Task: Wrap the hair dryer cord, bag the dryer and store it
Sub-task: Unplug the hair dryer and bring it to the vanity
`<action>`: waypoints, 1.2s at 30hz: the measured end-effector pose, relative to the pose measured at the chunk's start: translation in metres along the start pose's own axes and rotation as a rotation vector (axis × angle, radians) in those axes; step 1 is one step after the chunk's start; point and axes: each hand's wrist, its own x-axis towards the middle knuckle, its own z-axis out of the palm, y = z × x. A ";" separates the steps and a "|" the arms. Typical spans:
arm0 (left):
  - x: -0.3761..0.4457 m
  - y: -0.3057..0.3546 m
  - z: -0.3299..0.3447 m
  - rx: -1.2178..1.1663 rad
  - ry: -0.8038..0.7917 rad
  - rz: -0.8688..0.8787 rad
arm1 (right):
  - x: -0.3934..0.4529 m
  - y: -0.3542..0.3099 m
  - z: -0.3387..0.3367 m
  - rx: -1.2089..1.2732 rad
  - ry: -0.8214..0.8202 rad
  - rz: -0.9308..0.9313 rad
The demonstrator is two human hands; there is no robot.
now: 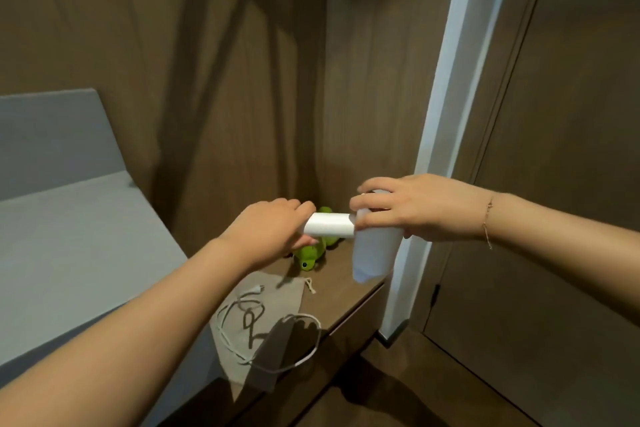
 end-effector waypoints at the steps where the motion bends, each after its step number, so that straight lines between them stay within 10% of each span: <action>1: -0.003 -0.001 -0.004 -0.001 0.016 0.012 | 0.001 0.001 -0.006 -0.004 -0.006 0.002; 7: -0.023 -0.011 -0.022 -0.073 0.053 -0.111 | 0.010 0.012 -0.027 0.188 0.145 0.305; 15: -0.054 -0.037 -0.040 -0.810 0.173 -0.473 | 0.072 -0.043 -0.006 1.412 0.835 1.008; 24: -0.131 -0.062 -0.049 -1.300 0.195 -0.647 | 0.197 -0.066 -0.051 2.488 0.966 0.704; 32: -0.212 -0.142 -0.080 -1.563 0.117 -0.725 | 0.297 -0.087 -0.114 2.115 0.948 0.589; 36: -0.255 -0.212 -0.084 -1.663 0.362 -0.937 | 0.342 -0.094 -0.136 2.067 0.780 0.539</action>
